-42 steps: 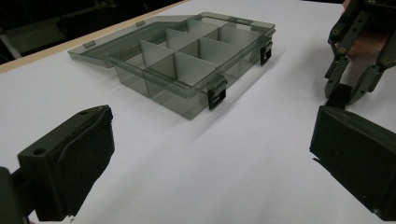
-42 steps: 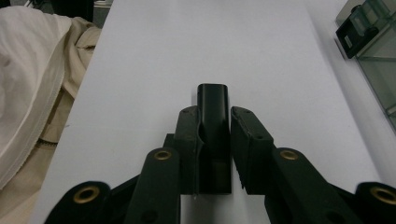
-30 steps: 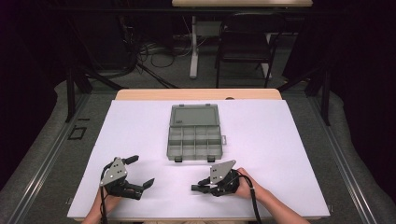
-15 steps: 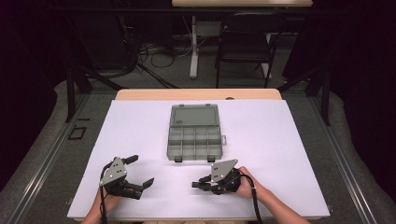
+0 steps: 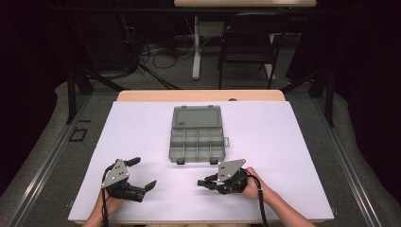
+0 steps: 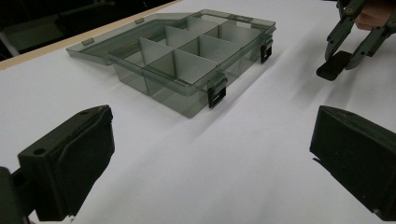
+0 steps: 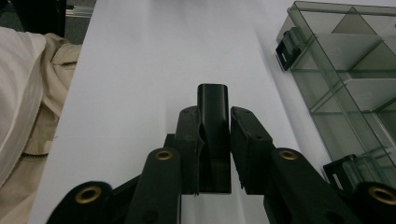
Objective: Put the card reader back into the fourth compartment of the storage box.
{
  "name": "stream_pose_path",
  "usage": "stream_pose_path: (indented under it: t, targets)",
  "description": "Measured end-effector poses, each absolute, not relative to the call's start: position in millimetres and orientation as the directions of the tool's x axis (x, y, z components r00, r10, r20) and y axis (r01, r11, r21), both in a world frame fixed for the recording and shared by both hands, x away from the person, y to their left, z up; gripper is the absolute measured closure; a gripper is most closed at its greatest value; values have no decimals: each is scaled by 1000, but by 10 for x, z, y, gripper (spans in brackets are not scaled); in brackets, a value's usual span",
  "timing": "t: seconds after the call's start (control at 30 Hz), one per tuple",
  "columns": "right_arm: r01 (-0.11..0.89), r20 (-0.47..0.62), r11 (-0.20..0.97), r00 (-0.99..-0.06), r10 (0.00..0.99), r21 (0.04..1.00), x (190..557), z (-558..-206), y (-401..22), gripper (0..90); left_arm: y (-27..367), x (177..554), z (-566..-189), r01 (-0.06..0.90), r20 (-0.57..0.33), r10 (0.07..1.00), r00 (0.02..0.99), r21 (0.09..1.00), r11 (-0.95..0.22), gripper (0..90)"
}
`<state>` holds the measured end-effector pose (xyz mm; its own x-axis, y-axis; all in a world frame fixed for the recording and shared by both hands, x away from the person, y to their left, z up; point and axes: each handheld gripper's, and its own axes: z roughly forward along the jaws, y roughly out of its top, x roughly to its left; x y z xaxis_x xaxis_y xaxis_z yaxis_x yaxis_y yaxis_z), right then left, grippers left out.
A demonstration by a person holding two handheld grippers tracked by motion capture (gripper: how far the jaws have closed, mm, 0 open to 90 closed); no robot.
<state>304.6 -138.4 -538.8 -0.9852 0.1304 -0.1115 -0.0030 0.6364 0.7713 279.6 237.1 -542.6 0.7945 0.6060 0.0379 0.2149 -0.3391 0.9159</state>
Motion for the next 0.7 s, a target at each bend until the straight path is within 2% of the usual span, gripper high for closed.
stream_pose_path:
  t: [0.7]
  targets:
    - [37,-121,634,-972,204,773,3071,-5336,-1573,733,2388,2783,-5418,214,40,612,790,917,-337,1]
